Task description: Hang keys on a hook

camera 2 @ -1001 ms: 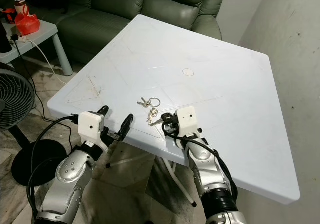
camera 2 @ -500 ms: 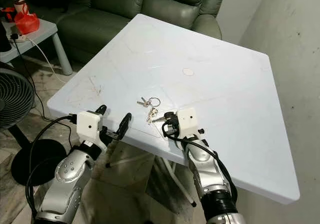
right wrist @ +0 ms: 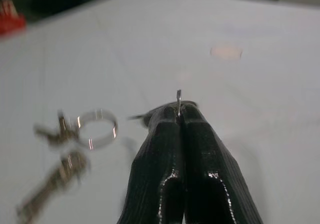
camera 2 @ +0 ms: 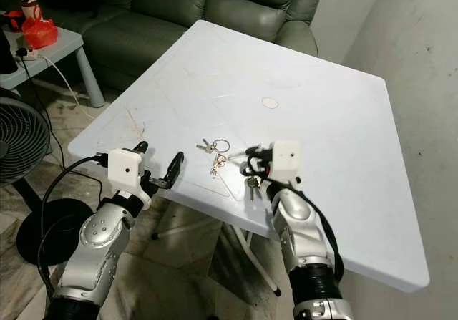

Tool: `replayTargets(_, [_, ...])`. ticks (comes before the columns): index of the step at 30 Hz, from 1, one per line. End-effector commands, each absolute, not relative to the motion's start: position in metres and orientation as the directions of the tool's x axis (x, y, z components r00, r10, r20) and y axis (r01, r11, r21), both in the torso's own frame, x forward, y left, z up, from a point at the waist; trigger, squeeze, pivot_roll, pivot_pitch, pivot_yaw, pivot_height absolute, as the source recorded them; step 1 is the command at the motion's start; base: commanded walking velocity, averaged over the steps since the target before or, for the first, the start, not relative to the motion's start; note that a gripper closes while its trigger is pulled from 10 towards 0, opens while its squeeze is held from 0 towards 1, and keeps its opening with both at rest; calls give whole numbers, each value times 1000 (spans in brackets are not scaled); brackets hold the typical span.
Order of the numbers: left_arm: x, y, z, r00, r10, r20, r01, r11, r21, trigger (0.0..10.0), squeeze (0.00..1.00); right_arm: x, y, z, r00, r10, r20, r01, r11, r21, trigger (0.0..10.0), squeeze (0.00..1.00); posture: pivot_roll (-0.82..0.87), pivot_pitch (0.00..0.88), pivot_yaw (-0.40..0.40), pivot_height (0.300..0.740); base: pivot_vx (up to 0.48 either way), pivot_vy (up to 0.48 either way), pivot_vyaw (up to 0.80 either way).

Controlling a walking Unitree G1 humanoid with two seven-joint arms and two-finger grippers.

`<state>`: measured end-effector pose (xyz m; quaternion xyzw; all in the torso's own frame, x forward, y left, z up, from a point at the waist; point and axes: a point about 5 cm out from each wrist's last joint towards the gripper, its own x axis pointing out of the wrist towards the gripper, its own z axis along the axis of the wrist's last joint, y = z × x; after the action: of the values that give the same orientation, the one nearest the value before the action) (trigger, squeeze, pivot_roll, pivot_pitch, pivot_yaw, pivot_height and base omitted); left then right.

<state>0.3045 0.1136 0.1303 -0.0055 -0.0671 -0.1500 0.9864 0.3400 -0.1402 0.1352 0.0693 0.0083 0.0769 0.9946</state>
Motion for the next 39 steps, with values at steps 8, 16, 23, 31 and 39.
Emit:
replayTargets(8, [332,115,151,962,-212,172,229,970,-84,10000,0,338,-158,180,994,63,85,-87,947,309,0,0,60,3,-141,740,0,0,0])
replayTargets(16, [339,124,160,963,-175,203,199,974,-109,10000,0,329,-169,185,1000,13,2,-11,784,621,0,0,54,0,-135,740,0,0,0])
replayTargets(23, [343,124,163,960,-174,219,203,972,-117,10000,0,320,-168,199,975,33,221,-61,991,122,10000,0,34,0,-113,740,0,0,0])
replayTargets(31, [347,124,171,942,-220,253,259,957,-132,10000,0,305,-163,204,933,79,351,-103,993,50,10000,0,19,0,-91,740,0,0,0])
replayTargets(39, [350,131,168,953,-194,234,236,958,-164,10000,0,299,-165,184,932,44,359,-62,997,39,10000,0,13,0,-75,740,0,0,0])
